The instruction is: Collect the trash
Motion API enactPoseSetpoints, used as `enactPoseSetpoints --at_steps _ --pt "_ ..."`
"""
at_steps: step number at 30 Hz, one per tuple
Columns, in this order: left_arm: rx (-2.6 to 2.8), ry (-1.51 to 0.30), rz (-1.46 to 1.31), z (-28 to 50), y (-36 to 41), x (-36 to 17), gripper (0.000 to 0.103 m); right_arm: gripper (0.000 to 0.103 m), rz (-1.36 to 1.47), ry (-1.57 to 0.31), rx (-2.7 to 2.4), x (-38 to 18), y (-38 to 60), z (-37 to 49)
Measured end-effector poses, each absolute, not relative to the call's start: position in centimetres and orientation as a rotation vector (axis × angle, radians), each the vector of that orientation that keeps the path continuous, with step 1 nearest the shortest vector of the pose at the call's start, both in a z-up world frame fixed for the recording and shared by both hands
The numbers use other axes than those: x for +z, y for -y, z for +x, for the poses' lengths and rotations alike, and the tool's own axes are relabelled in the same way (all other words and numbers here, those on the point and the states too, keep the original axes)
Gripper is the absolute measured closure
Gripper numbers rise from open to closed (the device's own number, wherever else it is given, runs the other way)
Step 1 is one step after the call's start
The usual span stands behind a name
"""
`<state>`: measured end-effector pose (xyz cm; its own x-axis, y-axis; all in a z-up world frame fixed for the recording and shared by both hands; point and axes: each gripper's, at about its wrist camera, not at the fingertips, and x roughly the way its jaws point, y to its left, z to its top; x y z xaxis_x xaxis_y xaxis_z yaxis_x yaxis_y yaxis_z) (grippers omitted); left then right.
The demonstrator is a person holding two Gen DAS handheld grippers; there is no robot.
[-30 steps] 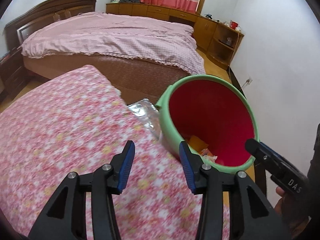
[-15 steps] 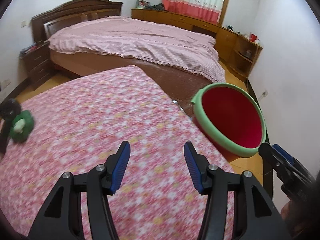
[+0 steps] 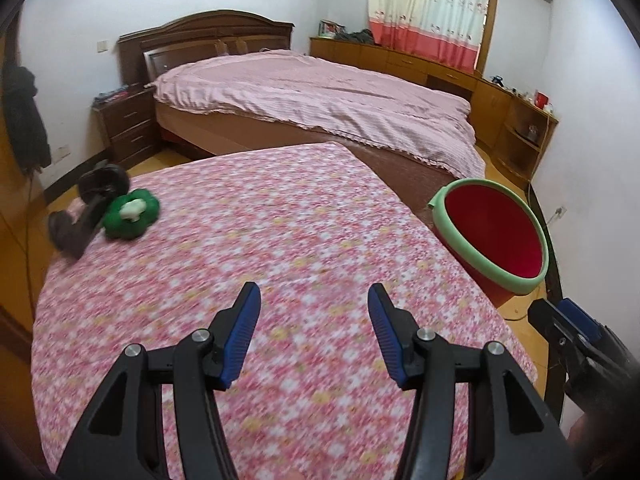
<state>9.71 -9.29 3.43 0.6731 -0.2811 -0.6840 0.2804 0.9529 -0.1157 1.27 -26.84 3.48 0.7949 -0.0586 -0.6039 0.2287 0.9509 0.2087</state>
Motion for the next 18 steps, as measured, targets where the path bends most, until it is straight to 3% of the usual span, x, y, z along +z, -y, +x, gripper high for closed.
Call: enactPoseSetpoints --at_steps 18 --pt "-0.207 -0.694 -0.019 4.5 4.8 5.1 0.047 0.026 0.248 -0.532 -0.1 5.7 23.1 -3.1"
